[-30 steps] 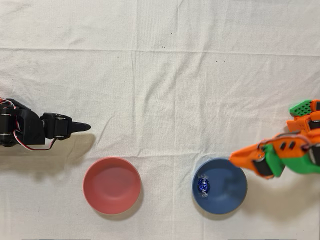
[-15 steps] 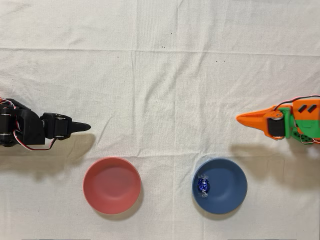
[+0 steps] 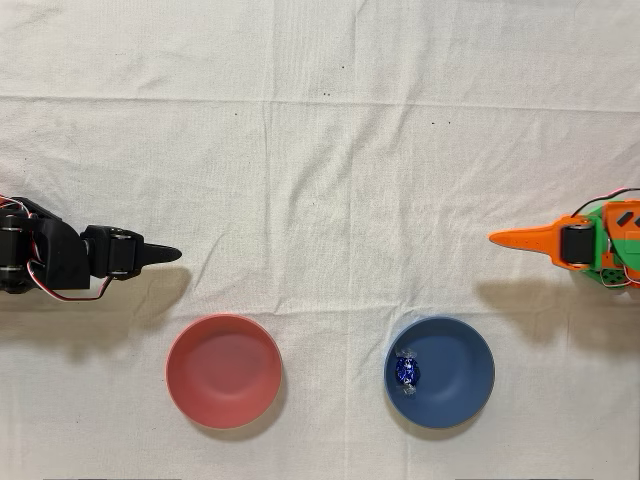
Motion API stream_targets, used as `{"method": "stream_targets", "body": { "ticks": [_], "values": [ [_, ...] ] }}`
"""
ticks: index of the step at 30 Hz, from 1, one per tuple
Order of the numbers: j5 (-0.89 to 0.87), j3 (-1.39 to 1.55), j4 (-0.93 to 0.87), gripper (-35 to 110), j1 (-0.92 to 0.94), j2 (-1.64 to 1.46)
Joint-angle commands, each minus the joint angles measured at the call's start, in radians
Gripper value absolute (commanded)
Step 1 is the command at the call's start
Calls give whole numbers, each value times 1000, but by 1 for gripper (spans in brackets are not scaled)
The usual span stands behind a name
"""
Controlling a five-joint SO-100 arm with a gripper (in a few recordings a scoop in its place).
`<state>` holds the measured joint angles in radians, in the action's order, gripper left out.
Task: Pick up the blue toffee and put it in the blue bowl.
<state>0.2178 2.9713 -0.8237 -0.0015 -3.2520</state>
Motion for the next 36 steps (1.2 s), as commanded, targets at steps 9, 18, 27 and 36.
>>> {"method": "stream_targets", "body": {
  "ticks": [9,18,27,36],
  "values": [
    [34,153,20,0,69,-14],
    [21,153,-138,0,49,-14],
    [41,153,-256,1,64,-14],
    [72,153,-258,0,20,-14]
  ]
}}
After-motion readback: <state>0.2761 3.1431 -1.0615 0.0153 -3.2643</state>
